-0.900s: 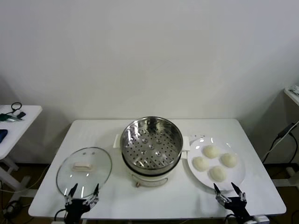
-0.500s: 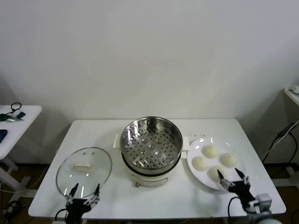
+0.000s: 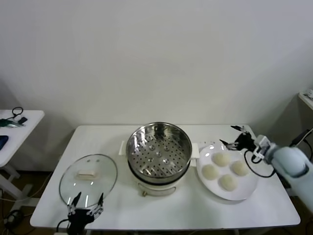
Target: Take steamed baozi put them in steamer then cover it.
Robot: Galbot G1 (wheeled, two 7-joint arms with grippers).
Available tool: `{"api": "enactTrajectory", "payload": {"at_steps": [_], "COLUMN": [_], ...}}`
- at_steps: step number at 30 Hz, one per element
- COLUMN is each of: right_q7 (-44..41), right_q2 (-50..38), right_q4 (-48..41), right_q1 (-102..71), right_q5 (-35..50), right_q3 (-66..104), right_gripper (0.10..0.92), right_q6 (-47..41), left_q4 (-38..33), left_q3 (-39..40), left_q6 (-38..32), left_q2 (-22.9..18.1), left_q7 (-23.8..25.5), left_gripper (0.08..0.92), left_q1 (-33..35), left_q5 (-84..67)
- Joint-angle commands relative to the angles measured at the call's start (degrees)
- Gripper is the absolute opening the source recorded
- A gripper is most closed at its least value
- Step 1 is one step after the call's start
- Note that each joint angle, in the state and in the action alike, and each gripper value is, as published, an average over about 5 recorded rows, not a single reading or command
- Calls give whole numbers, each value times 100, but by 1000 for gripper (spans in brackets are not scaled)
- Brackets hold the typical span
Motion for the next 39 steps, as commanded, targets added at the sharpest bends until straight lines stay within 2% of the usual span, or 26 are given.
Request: {"api": "enactTrajectory", "payload": {"at_steps": [1,6,11,21,39], "right_q7": [-2651,-2918,-2728,-1978,-1345], "right_q2": [-699,-97,373,1196,2104], "right_q4": [-1158,-1444,-1636,-2148,-2974], "right_q1": [3419,4840,4974,4051,3074], "right_q5": [-823,-463,-268,-160,-876], "right_q3": [-3269,-5108,-5723,-5377,-4784], "right_gripper": [823,823,823,823,823], "right_q6": [970,779,314,-510,-580], "left_q4": [25,7,48,34,73], "left_q3": [9,43,68,103,139], "left_q6": [-8,-15,-76,-73,-91], "left_q2": [24,29,31,-40,-87], "left_q7": [-2,3,1,7,4], "left_gripper": [823,823,823,823,823], "left_q1": [10,40,63,8,11], "left_q5": [19,57,116,142,147]}}
